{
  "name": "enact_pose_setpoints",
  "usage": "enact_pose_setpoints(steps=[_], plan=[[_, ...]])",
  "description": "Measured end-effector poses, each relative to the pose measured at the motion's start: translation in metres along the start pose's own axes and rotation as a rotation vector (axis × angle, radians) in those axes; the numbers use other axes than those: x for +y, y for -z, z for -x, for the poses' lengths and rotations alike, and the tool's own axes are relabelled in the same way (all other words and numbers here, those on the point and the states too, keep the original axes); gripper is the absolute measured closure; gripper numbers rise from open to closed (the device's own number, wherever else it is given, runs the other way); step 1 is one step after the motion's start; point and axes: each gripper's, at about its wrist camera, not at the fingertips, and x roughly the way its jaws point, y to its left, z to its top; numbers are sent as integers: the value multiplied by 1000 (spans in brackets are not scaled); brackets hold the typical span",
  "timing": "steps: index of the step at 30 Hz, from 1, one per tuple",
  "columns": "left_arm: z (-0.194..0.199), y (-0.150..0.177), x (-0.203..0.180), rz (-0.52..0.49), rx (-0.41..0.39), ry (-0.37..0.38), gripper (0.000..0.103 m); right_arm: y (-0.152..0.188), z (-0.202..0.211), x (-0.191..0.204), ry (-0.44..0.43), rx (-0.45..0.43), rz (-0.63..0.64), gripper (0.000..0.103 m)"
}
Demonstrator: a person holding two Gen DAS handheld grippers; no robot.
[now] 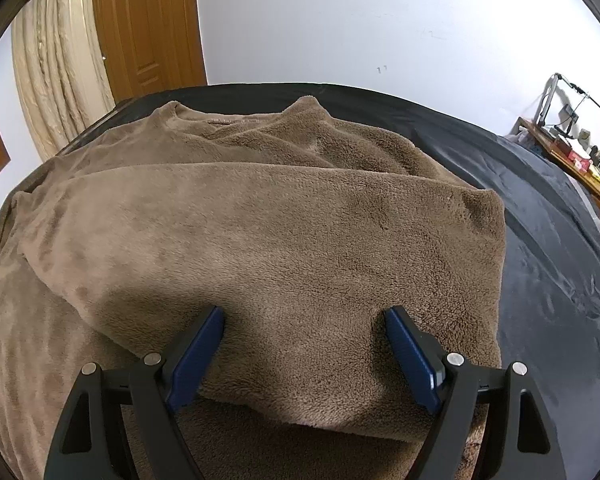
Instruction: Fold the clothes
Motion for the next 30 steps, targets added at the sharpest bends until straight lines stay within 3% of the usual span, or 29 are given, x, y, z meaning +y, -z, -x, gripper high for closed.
enact_pose_setpoints(steps=[14, 18, 22, 25, 30], plan=[[33, 89, -30, -426, 55, 65, 21, 0, -1, 1, 4, 2, 5, 18], [33, 112, -49, -617, 17, -25, 21, 1, -1, 0, 5, 2, 7, 18], [25, 137, -62, -781, -26, -161, 21, 1, -1, 0, 7, 2, 9, 18], [13, 141, -67, -820, -68, -241, 21, 1, -1, 0, 9, 2, 10, 18], [6, 142, -62, -816, -126, -294, 21, 1, 0, 0, 8, 1, 11, 18]])
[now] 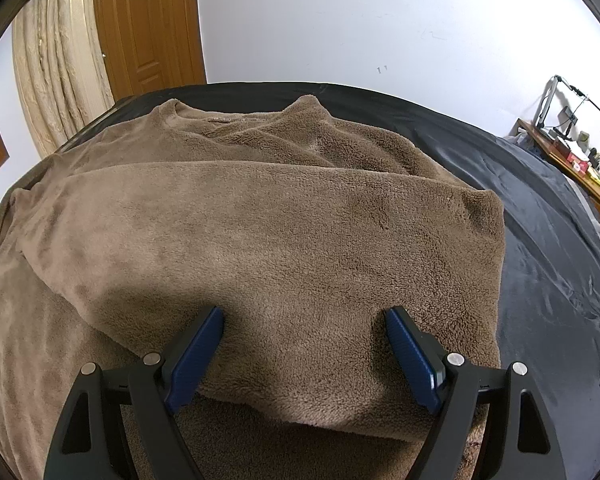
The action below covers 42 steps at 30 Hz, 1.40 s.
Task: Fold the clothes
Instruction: 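Grasp the fleece side edge with the left gripper and lift it, then carry the lifted fleece edge over the body with the left gripper and release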
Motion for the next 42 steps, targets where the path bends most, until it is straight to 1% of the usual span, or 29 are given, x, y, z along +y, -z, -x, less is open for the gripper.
enact_pose_setpoints(steps=[3, 7, 9, 11, 12, 13, 14, 15, 17, 19, 20, 23, 27, 31, 34, 38, 40, 42], plan=[[6, -2, 2, 23, -53, -11, 21, 0, 0, 0, 0, 0, -1, 18], [23, -9, 12, 77, -149, 20, 21, 0, 0, 0, -1, 0, -2, 18], [28, -13, 20, 118, -180, 38, 27, 0, 0, 0, -2, -1, -3, 18], [28, -18, 33, 177, -189, 86, 45, 0, 0, -1, -2, -1, -3, 18], [26, -20, 36, 200, -189, 106, 51, 0, 0, -1, -3, -1, -3, 18], [23, -22, 38, 217, -185, 121, 60, 1, 0, -1, -4, -1, -3, 18], [20, -24, 40, 235, -182, 135, 67, 1, 0, -1, -5, -2, -4, 18], [18, -25, 41, 246, -179, 146, 70, 1, 0, -1, -6, -2, -4, 18], [17, -23, 40, 266, -179, 166, 85, 0, 0, -2, -8, -3, -5, 18], [18, -23, 44, 302, -187, 192, 92, 0, 0, -2, -10, -3, -6, 18], [19, -24, 49, 331, -197, 209, 94, 0, 1, -2, -10, -3, -5, 18], [28, -32, 78, 464, -254, 262, 95, 0, 1, -2, -10, -3, -5, 18], [44, -38, 134, 690, -349, 320, 95, 0, 1, -2, -11, -2, -5, 18], [53, -43, 194, 887, -416, 350, 95, 0, 1, -1, -11, -3, -7, 18], [55, -44, 234, 1005, -455, 361, 95, -1, 2, -2, -12, -3, -8, 18], [51, -36, 274, 1125, -471, 326, 95, -1, 2, -2, -12, -3, -8, 18], [40, -23, 293, 1216, -455, 333, 95, -1, 2, -2, -12, -3, -9, 18], [25, -8, 307, 1313, -430, 356, 95, -1, 2, -2, -13, -3, -9, 18]])
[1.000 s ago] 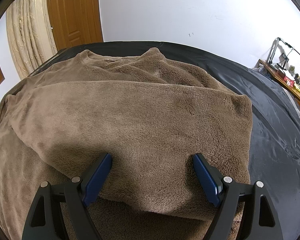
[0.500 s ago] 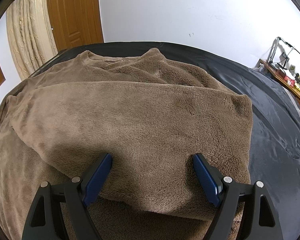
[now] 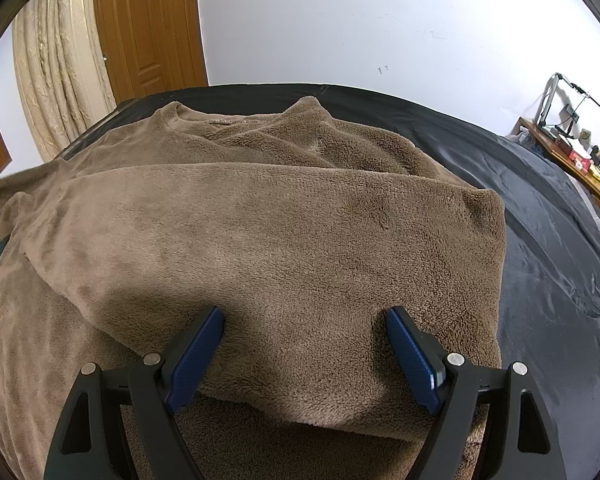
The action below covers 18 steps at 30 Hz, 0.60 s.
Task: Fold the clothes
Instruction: 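Carry the lifted fleece edge over the body with the left gripper and release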
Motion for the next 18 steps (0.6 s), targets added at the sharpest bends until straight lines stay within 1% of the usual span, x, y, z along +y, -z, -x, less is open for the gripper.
enact_pose_setpoints(steps=[2, 5, 8, 10, 12, 14, 15, 18], plan=[[-8, -5, 23, 86, 16, -10, 95, 0, 0, 0, -1, 0, -1, 18], [-23, -8, 51, 188, 53, -20, 95, 0, 0, 0, -4, 1, -3, 18], [-31, -11, 65, 252, 78, -39, 95, 0, 0, -1, -9, 0, -6, 18], [-31, -18, 69, 281, 75, -42, 95, 0, 0, -2, -11, -1, -8, 18], [-30, -27, 67, 297, 56, -31, 95, 0, 0, -2, -11, -1, -7, 18], [-29, -36, 60, 292, 41, -22, 95, 0, 1, -2, -15, -6, -9, 18], [-31, -39, 53, 284, 41, -16, 95, 0, 1, -3, -22, -11, -12, 18], [-41, -46, 21, 244, 58, 8, 95, 2, 11, -9, -68, -64, -44, 18]])
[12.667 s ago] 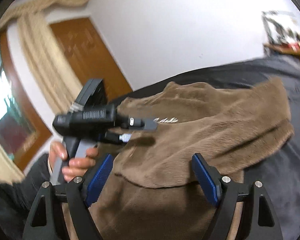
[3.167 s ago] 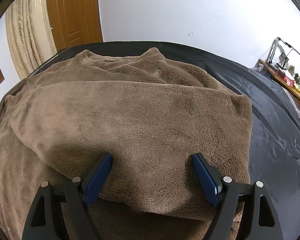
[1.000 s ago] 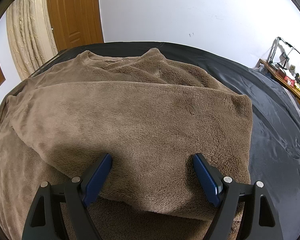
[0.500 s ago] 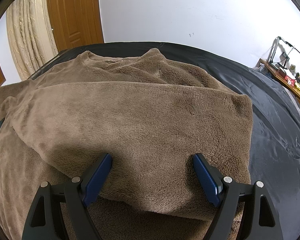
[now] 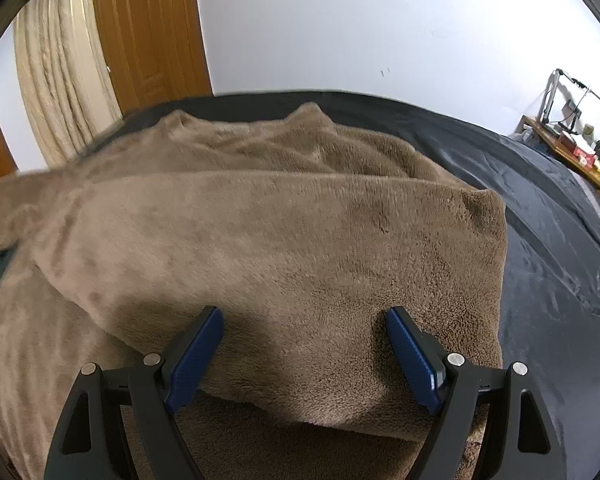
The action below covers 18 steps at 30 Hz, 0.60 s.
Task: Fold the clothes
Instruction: 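Carry the lifted fleece edge over the body with the left gripper and release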
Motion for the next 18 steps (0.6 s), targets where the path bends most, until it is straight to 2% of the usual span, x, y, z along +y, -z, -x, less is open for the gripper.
enact_pose_setpoints(steps=[4, 9, 12, 15, 18], plan=[[-15, 2, -50, -56, 28, 35, 95, 2, 16, -15, -54, -84, -80, 18], [-46, 22, -140, -161, 86, 89, 95, 5, 21, -30, -81, -112, -156, 18], [-73, 53, -196, -243, 152, 139, 95, 5, 20, -28, -68, -103, -152, 18], [-101, 97, -248, -333, 237, 210, 95, 6, 15, -22, -59, -69, -135, 18], [-130, 144, -285, -400, 332, 265, 95, 6, 12, -21, -60, -56, -128, 18]])
